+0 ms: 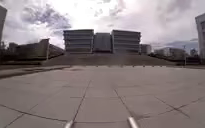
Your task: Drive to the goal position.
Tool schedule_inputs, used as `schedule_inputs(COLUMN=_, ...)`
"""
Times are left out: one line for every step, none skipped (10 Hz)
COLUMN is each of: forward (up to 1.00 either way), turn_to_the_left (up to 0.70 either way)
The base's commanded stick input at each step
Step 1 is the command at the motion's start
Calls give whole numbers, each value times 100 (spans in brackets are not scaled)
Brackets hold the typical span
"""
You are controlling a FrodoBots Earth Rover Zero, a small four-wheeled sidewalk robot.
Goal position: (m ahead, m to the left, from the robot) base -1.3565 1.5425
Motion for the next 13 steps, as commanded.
schedule_inputs(forward=100, turn_to_the_left=-39)
schedule_inputs(forward=100, turn_to_the_left=-33)
schedule_inputs(forward=100, turn_to_the_left=1)
schedule_inputs(forward=100, turn_to_the_left=1)
schedule_inputs(forward=100, turn_to_the_left=1)
schedule_inputs(forward=100, turn_to_the_left=1)
schedule_inputs(forward=100, turn_to_the_left=2)
schedule_inputs(forward=100, turn_to_the_left=19)
schedule_inputs(forward=100, turn_to_the_left=35)
schedule_inputs(forward=100, turn_to_the_left=41)
schedule_inputs(forward=100, turn_to_the_left=41)
schedule_inputs(forward=100, turn_to_the_left=41)
schedule_inputs(forward=100, turn_to_the_left=41)
